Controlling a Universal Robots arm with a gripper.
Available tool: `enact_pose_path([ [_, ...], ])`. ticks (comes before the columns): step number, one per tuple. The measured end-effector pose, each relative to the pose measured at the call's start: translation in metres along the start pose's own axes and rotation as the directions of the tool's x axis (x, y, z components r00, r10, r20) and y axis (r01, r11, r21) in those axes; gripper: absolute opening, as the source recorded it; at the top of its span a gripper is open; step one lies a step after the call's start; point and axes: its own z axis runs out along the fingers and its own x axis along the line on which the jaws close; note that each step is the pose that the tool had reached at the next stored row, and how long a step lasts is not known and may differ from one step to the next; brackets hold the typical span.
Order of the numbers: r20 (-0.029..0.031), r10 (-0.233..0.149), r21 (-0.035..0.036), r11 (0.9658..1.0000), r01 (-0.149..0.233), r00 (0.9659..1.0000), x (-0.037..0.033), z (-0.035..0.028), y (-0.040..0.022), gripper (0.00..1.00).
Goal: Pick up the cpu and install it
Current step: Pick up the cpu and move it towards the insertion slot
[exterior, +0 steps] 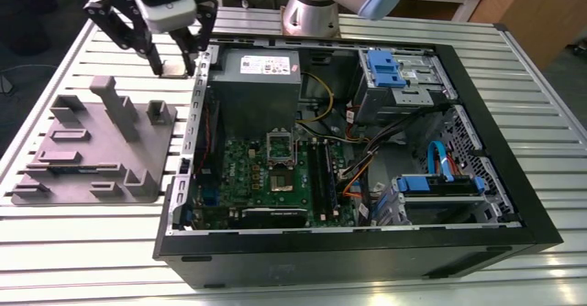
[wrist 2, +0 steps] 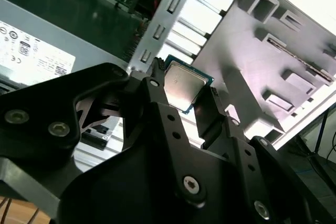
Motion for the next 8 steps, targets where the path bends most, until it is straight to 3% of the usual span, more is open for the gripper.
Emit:
enact_pose_path([
  [8,-0.0013,0.0,0.0001,1.0,0.0,1.0,-0.0295,0.0006,0.0002,0.47],
])
